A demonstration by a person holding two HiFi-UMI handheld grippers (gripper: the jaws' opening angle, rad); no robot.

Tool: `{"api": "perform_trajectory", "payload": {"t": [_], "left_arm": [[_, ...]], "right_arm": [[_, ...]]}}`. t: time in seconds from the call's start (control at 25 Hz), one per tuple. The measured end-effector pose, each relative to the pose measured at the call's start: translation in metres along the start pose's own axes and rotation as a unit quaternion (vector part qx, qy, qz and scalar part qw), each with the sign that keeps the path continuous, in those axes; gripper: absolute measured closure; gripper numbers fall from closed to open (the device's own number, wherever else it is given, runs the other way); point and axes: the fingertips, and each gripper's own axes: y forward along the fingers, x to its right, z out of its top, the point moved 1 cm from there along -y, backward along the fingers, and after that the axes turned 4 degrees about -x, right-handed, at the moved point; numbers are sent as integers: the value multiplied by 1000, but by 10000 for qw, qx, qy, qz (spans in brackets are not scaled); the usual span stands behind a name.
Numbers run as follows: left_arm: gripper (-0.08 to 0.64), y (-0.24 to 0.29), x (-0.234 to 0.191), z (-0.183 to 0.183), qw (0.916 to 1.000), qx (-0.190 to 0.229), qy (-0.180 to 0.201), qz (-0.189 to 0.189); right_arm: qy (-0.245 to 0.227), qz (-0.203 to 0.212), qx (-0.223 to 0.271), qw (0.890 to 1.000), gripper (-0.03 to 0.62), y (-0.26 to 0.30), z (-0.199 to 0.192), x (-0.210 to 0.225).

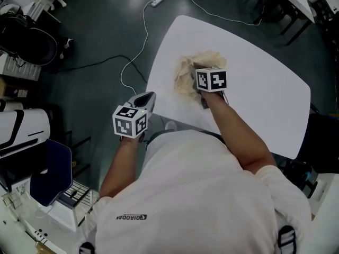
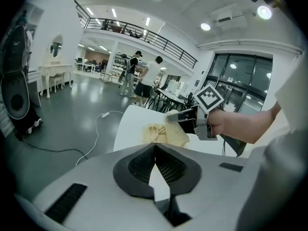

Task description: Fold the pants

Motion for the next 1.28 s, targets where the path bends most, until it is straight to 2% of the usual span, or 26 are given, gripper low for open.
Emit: {"api": "perform_trajectory", "payload": {"t": [0.16, 0.28, 0.4, 0.56, 0.68, 0.84, 0.96, 1.16, 1.28], "left_arm": [[532, -13, -17, -12, 9998, -28, -151, 86], [532, -20, -30, -21, 9996, -39, -256, 136], [532, -25, -38, -25, 9993, -36, -324, 173], [532, -27, -44, -23, 9993, 7, -333, 188], [532, -28, -48, -22, 9994, 9, -299, 167], [531, -18, -44, -15, 9999, -25, -129, 27], [532, -11, -34, -6, 9999, -13, 51, -130], [532, -1, -9, 12, 9991, 107, 300, -293], [531, 0, 14, 21, 9984, 215, 372, -379]], "right_arm": [[-380, -125, -489, 9980, 507, 42, -15, -13], [-580, -59, -814, 9950, 434, 73, -24, -26], [-1105, -56, -1122, 9875, 398, 96, -30, -38], [-1461, -192, -1159, 9823, 391, 101, -28, -38], [-1399, -145, -926, 9857, 394, 93, -22, -42], [-1270, -33, -354, 9913, 411, 72, -9, -44], [-1116, 82, 93, 9937, 444, 41, -3, -46], [-615, 357, 761, 9946, 556, -30, -5, -42], [-399, 660, 1062, 9913, 572, -74, -14, -39]]}}
